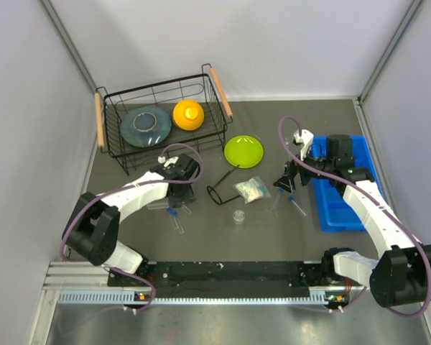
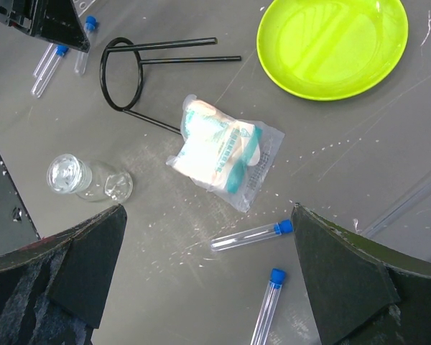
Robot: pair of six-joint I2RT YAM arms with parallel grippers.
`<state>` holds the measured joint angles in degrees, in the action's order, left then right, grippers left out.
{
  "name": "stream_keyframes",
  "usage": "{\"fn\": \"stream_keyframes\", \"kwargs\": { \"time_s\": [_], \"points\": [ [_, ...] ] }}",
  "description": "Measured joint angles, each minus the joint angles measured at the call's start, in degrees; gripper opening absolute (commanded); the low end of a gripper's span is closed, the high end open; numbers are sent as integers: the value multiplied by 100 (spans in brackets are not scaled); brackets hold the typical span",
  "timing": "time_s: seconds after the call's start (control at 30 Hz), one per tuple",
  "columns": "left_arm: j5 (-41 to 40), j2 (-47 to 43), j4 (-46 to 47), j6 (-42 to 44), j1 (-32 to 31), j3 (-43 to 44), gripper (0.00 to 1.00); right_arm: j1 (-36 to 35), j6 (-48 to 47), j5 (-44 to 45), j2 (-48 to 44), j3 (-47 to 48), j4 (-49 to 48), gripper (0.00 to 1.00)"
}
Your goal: Organize the chemistry lab equipment
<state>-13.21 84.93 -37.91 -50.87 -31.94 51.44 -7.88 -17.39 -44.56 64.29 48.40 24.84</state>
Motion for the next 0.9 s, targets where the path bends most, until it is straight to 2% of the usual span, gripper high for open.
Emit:
{"fn": "stream_keyframes", "kwargs": {
  "time_s": [0.27, 0.6, 0.67, 0.9],
  "points": [
    [-98, 315, -66, -212, -42, -46, 40, 0, 0, 74, 0, 0, 0, 99],
    [-74, 533, -35, -262, -46, -59, 27, 0, -2, 125, 0, 0, 0, 99],
    [-57, 535, -7, -256, -46, -59, 22, 0, -2, 138, 0, 0, 0, 99],
    [-4, 501, 79, -133, -55, -90, 17, 0, -9, 201, 0, 2, 0, 99]
  ]
}}
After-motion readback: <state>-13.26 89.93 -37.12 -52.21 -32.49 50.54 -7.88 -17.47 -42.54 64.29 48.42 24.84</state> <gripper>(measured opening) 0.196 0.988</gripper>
